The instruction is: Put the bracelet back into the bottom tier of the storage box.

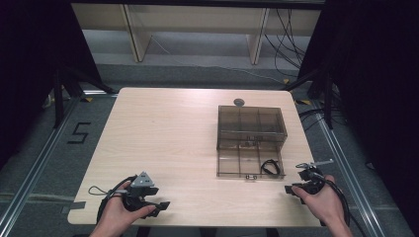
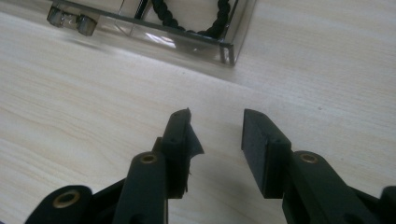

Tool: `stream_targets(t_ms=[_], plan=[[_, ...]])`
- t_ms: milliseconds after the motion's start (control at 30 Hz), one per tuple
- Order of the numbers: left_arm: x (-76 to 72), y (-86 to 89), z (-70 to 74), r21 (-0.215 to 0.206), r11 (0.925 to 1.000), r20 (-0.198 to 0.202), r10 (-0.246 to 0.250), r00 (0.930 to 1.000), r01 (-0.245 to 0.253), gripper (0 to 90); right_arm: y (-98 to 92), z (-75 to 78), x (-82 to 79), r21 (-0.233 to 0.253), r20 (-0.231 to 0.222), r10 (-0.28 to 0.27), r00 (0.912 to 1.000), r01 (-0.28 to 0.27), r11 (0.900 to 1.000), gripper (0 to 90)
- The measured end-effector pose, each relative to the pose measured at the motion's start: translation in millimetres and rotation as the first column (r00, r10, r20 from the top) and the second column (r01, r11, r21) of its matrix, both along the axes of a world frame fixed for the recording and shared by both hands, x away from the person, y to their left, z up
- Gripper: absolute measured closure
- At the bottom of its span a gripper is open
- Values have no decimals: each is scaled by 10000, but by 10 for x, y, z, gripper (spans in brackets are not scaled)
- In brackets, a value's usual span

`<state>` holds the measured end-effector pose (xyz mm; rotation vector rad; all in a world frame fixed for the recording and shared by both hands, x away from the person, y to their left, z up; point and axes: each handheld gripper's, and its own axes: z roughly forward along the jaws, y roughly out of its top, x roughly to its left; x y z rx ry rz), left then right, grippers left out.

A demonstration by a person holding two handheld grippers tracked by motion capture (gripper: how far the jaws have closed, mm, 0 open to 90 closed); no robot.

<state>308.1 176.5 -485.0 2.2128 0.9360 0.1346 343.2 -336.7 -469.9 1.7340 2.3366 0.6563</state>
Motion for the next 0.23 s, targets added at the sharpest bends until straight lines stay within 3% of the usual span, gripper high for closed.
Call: stream_targets(t_ms=[167, 200, 233], plan=[[2, -6, -5, -64, 10000, -41, 51, 10000, -51, 325, -40, -18, -11, 30, 150, -124, 9998, 124, 9999, 616], [3, -8, -6, -74, 10000, -53, 66, 10000, -66, 325, 14, -41, -37, 424, 195, -774, 9968, 765, 9962, 616], [6, -11, -9, -110, 9999, -107, 99, 9999, -100, 325, -42, -30, -13, 94, 182, -190, 9997, 188, 9998, 614]])
